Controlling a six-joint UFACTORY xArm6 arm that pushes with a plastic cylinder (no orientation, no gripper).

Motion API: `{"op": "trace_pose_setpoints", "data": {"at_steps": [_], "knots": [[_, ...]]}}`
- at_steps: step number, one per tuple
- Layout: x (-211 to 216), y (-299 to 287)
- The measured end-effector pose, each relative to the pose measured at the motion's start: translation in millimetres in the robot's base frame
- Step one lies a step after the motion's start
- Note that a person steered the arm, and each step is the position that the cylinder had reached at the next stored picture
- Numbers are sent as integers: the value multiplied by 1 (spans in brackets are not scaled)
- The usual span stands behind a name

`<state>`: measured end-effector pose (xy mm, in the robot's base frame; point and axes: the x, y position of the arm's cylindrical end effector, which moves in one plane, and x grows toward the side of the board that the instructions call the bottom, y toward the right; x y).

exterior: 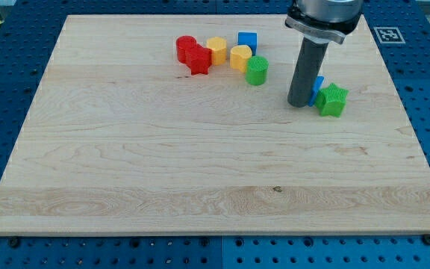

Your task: Place the green blocks and blue triangle in a diagonal line

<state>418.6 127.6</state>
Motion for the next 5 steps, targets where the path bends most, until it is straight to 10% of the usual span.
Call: {"op": "trace_pose_setpoints", "data": {"at_steps": [5], "knots": [[19, 65]]}}
